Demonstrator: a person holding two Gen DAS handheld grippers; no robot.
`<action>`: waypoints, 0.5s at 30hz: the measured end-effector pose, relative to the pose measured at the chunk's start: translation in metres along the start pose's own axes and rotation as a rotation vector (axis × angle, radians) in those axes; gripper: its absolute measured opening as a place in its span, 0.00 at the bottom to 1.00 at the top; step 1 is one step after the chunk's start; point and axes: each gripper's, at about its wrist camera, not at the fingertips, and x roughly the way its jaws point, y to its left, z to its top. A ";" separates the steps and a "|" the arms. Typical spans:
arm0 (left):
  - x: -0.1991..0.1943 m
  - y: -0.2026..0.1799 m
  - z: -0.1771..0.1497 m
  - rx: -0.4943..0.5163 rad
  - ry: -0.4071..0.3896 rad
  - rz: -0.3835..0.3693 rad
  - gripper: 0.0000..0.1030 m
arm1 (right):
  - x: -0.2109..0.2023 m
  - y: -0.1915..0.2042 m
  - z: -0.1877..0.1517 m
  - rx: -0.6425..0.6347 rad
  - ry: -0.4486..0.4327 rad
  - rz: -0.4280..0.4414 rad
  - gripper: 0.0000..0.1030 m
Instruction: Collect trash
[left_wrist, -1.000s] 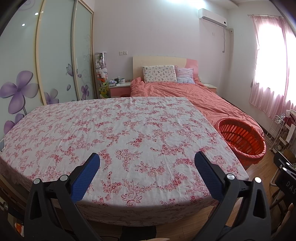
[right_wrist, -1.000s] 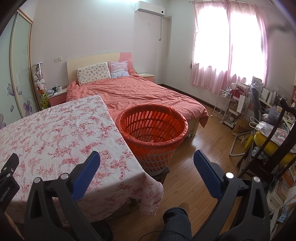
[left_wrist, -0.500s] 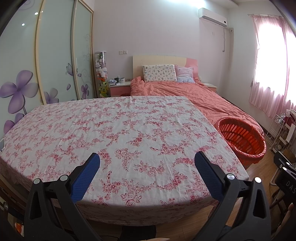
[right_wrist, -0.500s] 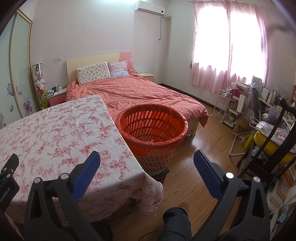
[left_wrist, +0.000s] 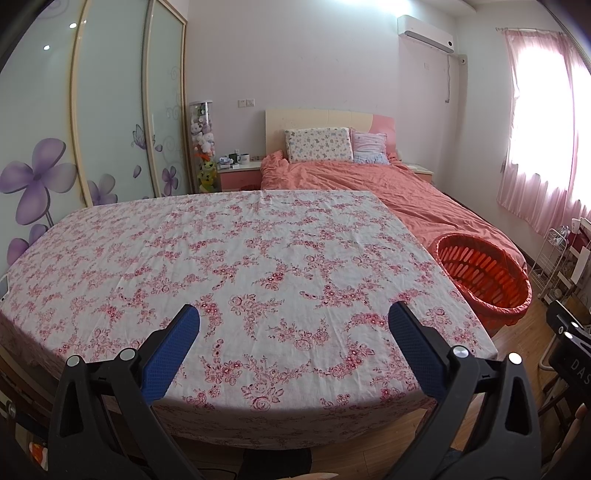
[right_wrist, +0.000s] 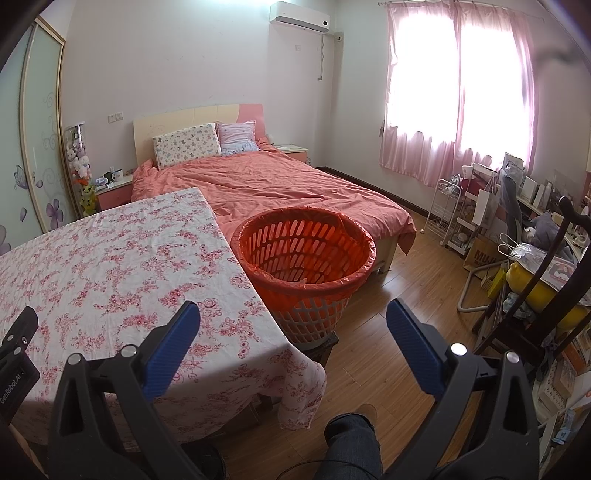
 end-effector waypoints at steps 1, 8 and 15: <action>0.000 0.000 0.000 0.000 0.000 0.000 0.98 | 0.000 0.000 0.000 0.000 0.000 0.000 0.96; 0.000 0.000 -0.001 0.001 0.001 -0.001 0.98 | 0.000 0.000 0.000 -0.001 0.000 0.000 0.96; 0.000 0.000 0.000 0.001 0.001 0.000 0.98 | 0.000 0.001 0.000 0.000 0.001 0.000 0.96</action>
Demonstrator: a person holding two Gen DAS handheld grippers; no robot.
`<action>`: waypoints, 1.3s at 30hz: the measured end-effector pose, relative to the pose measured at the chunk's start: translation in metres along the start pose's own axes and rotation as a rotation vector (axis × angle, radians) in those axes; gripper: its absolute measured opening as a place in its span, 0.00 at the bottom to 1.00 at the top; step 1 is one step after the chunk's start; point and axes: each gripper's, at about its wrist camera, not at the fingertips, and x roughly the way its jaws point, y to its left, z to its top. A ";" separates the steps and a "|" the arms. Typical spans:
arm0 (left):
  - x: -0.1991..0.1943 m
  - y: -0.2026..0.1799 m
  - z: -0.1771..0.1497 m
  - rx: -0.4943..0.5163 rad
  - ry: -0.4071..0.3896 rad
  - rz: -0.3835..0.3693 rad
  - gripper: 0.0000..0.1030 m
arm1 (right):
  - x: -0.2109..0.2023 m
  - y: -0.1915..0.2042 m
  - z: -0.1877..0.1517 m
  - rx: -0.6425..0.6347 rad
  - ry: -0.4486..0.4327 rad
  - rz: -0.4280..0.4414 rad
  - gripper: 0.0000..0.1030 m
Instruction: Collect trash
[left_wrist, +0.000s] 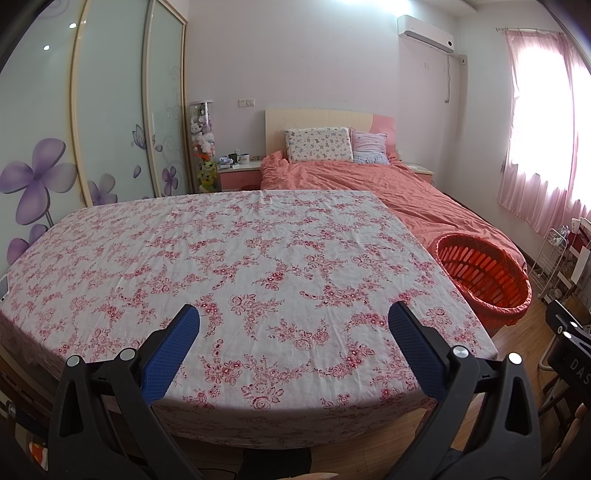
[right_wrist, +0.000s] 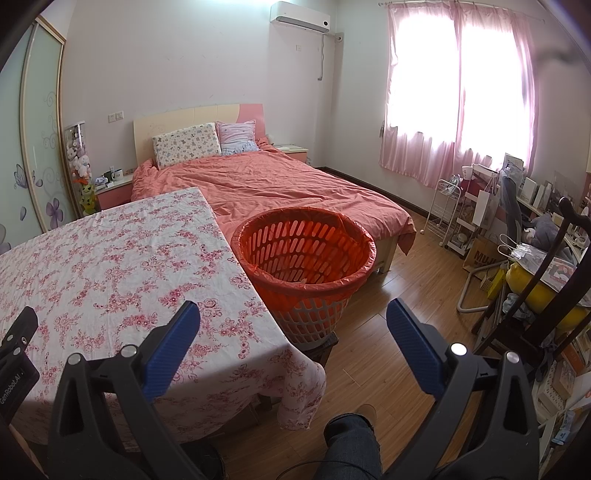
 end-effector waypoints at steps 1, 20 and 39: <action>0.000 0.000 0.000 0.000 0.000 0.001 0.98 | 0.000 0.000 0.000 0.000 0.000 0.000 0.96; 0.001 0.001 -0.003 0.001 0.004 0.003 0.98 | 0.000 0.000 0.000 -0.001 -0.001 0.000 0.96; 0.000 0.005 -0.005 0.004 0.005 0.006 0.98 | 0.000 0.001 0.000 -0.002 0.001 0.001 0.96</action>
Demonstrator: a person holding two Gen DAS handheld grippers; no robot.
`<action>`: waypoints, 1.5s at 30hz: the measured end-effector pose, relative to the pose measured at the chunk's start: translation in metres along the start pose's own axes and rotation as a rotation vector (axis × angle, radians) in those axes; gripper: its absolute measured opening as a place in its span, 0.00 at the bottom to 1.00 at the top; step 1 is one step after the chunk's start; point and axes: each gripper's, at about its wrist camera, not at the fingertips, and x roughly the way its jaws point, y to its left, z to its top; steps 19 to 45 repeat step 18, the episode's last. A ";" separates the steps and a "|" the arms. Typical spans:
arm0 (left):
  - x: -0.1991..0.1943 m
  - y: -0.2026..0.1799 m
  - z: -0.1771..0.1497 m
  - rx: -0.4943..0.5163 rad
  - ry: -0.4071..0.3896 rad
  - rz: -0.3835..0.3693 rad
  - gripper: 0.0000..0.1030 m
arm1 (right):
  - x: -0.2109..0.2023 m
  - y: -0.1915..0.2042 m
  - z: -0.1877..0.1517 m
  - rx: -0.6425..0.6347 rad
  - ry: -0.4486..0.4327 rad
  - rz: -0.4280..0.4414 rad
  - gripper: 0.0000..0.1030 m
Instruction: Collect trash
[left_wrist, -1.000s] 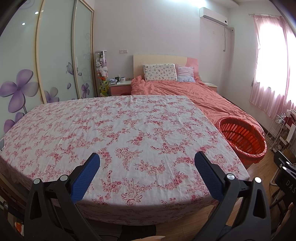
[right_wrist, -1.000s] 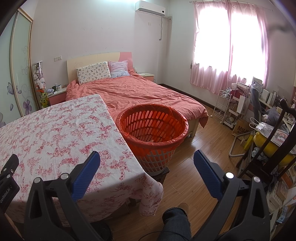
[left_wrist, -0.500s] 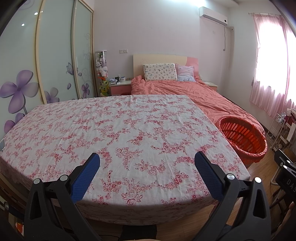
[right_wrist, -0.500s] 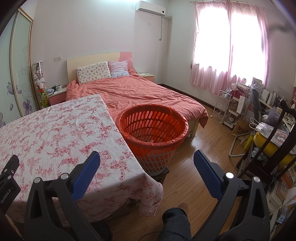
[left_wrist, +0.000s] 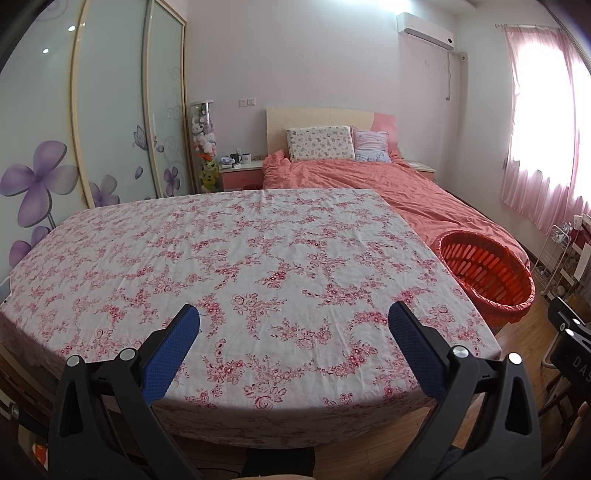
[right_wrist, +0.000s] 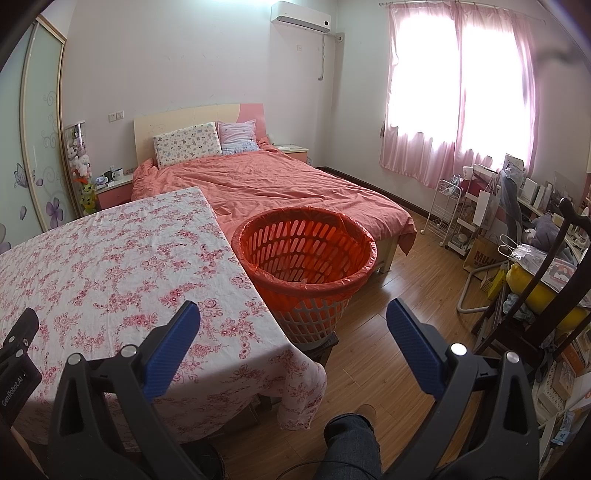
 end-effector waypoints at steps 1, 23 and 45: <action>0.000 0.000 0.001 0.000 0.000 0.000 0.98 | 0.000 0.000 0.000 0.000 0.000 0.000 0.96; 0.000 0.003 0.003 0.000 0.001 0.005 0.98 | 0.000 0.001 0.000 -0.001 0.001 0.000 0.96; 0.000 0.003 0.003 0.000 0.001 0.005 0.98 | 0.000 0.001 0.000 -0.001 0.001 0.000 0.96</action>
